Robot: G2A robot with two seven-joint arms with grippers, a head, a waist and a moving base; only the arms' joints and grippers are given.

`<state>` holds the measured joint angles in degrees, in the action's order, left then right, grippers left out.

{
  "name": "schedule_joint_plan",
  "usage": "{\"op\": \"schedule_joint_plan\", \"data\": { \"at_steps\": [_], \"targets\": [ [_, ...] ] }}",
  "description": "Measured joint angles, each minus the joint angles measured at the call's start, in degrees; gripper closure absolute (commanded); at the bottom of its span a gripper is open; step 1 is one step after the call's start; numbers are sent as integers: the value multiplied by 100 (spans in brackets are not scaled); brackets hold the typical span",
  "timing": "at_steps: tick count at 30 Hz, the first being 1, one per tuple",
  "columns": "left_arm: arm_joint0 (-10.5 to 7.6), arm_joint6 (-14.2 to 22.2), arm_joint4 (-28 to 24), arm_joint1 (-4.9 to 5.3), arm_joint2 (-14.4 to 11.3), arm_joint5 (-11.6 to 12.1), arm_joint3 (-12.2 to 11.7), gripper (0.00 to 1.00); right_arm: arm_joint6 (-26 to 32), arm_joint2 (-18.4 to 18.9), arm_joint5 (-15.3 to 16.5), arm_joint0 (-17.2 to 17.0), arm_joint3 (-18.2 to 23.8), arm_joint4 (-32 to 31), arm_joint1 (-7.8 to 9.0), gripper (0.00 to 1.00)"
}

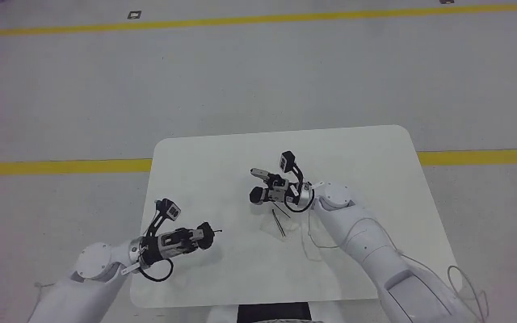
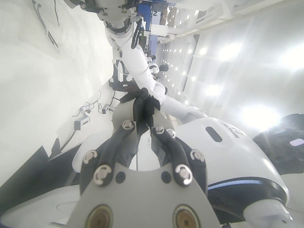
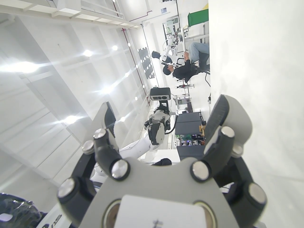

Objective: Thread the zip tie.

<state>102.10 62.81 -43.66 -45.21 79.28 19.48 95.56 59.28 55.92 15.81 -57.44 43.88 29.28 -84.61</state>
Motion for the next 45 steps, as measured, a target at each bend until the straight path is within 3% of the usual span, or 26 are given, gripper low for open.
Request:
{"op": "schedule_joint_plan", "data": {
  "at_steps": [3,7,9,11,16,20,28,30,36,39,45],
  "targets": [
    [-54,-46,126,-3,1,0,41,100,0,0,0,0,0,0,0,0],
    [-203,-194,1279,-28,150,0,147,100,0,0,0,0,0,0,0,0],
    [-176,-343,1827,-81,244,0,267,100,0,0,0,0,0,0,0,0],
    [-142,-401,1961,-145,315,0,308,100,0,0,0,0,0,0,0,0],
    [-139,-106,1795,-379,578,0,368,100,0,0,0,0,0,0,0,0],
    [-112,-26,1812,-565,684,0,169,100,0,0,0,0,0,0,0,0],
    [-129,-67,1818,-576,667,0,182,100,0,0,0,0,0,0,0,0],
    [-151,-140,1613,-602,625,0,147,100,0,0,0,0,0,0,0,0],
    [-205,370,718,-745,920,0,-41,100,0,0,0,0,0,0,0,0],
    [-181,551,752,-819,1029,0,-63,100,0,0,0,0,0,0,0,0],
    [-180,544,758,-817,1024,0,-61,100,0,0,0,0,0,0,0,0]
  ]
}}
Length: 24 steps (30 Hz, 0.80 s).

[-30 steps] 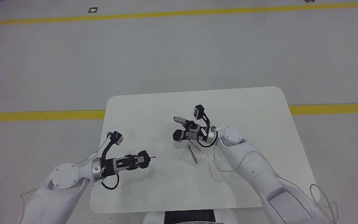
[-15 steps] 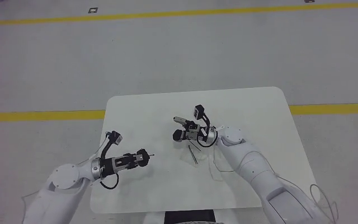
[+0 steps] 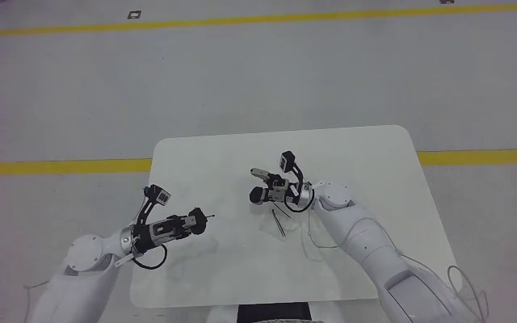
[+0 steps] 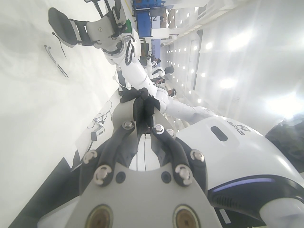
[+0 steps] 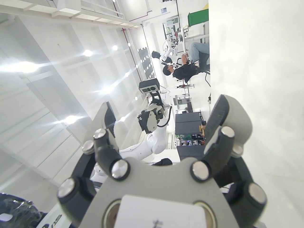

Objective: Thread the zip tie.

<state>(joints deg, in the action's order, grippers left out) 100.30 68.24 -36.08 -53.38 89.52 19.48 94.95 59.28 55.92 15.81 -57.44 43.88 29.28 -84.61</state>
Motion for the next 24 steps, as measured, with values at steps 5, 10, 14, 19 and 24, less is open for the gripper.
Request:
{"op": "schedule_joint_plan", "data": {
  "at_steps": [5,10,14,19,24],
  "targets": [
    [0,0,0,0,0,0,0,100,-101,19,64,-32,429,-304,53,0],
    [0,0,0,0,0,0,0,100,152,165,-26,-119,1184,-651,190,0],
    [0,0,0,0,0,0,0,100,262,208,-317,-91,1734,-1474,331,0],
    [0,0,0,0,0,0,0,100,611,180,-985,-132,2431,-2616,504,0],
    [0,0,0,0,0,0,0,100,780,152,-1112,-187,2693,-2829,549,0]
  ]
}}
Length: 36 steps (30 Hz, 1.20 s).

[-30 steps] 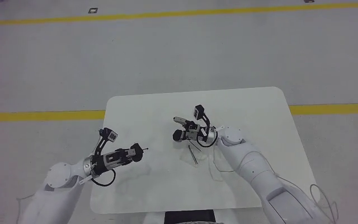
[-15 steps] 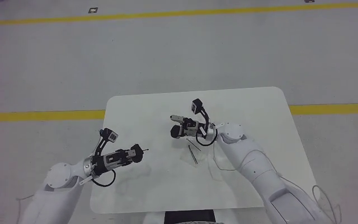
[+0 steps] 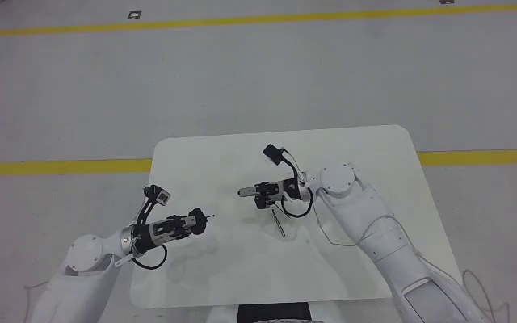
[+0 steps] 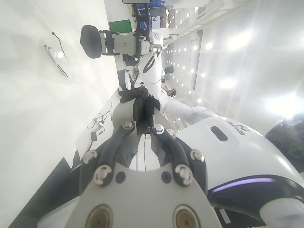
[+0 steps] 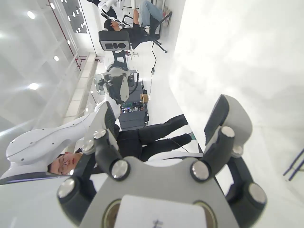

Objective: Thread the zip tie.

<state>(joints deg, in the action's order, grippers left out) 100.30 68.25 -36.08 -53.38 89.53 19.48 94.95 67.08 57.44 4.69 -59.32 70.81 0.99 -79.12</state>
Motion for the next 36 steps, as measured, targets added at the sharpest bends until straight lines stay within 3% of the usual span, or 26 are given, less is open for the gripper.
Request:
{"op": "schedule_joint_plan", "data": {
  "at_steps": [17,20,27,36],
  "targets": [
    [0,0,0,0,0,0,0,100,-5,1,3,2,-8,6,-1,0],
    [0,0,0,0,0,0,0,100,-123,-43,-17,-4,110,-233,19,0],
    [0,0,0,0,0,0,0,100,175,-16,-297,53,484,-746,142,0],
    [0,0,0,0,0,0,0,100,874,-16,-768,154,589,-1331,308,0]
  ]
}}
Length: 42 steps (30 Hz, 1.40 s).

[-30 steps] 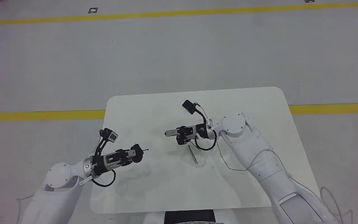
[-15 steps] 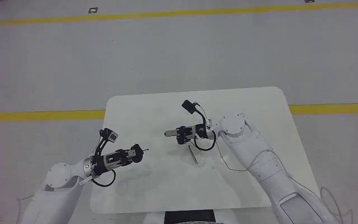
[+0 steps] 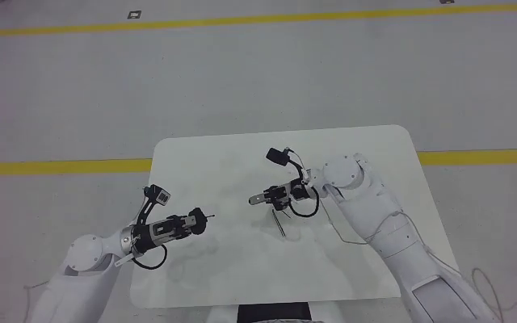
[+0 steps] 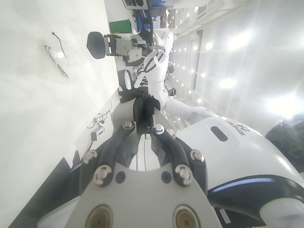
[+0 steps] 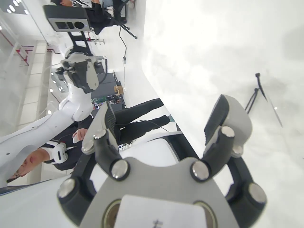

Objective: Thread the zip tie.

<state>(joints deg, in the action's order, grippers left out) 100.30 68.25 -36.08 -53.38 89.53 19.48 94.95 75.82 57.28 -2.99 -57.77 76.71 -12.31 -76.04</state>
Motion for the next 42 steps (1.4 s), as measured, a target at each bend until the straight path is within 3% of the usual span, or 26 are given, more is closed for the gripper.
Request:
{"op": "schedule_joint_plan", "data": {
  "at_steps": [4,14,27,34,42],
  "targets": [
    [0,0,0,0,0,0,0,100,253,-60,-83,39,-2,-122,38,0],
    [0,0,0,0,0,0,0,100,167,-195,-53,4,-9,-223,43,0],
    [0,0,0,0,0,0,0,100,41,-713,32,341,-726,-135,-43,0],
    [0,0,0,0,0,0,0,100,17,-728,25,330,-711,-162,-40,0],
    [0,0,0,0,0,0,0,100,-228,-1074,-354,326,-365,-1051,-16,0]
  ]
}}
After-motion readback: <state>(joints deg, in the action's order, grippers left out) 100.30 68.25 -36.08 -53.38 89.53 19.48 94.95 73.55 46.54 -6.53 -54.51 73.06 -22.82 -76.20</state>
